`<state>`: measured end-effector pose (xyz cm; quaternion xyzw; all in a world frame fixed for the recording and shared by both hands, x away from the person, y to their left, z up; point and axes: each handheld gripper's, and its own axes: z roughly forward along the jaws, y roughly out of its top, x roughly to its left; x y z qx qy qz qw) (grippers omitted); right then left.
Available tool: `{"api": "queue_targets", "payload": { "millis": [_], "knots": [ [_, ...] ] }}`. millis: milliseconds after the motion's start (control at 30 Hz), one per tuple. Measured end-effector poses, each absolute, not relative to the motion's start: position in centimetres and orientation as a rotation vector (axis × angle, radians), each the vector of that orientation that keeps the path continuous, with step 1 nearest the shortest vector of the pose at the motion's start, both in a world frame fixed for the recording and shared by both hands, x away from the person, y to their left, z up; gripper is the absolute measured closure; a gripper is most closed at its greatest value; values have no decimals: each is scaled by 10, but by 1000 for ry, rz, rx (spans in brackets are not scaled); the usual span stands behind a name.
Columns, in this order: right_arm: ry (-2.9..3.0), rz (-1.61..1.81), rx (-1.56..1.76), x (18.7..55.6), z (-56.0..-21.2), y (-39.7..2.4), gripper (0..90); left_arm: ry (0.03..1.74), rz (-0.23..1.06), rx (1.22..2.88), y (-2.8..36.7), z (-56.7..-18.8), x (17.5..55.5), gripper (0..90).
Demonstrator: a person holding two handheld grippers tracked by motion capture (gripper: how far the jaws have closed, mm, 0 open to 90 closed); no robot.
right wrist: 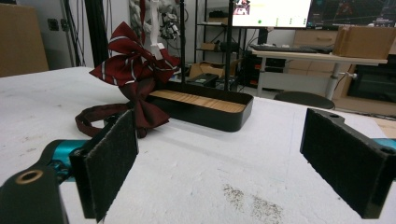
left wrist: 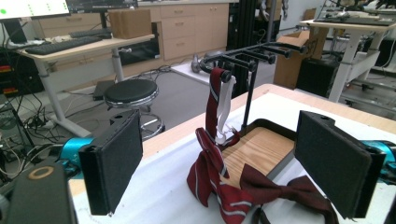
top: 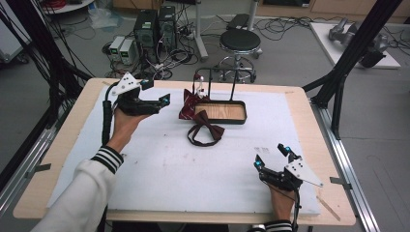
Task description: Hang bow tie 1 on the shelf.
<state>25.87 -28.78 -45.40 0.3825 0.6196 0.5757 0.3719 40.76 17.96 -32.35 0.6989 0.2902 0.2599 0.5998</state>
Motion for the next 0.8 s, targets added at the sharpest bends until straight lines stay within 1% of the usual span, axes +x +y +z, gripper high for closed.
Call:
{"api": "queue_targets", "payload": {
  "millis": [367,800],
  "knots": [
    [1594,1463,969,259,-454,-287,106,631,618,1592,206,-342,371,162],
    [1593,1461,968,258,-454,-286,106,640,624,1580,229,-358,345,162]
  ]
}}
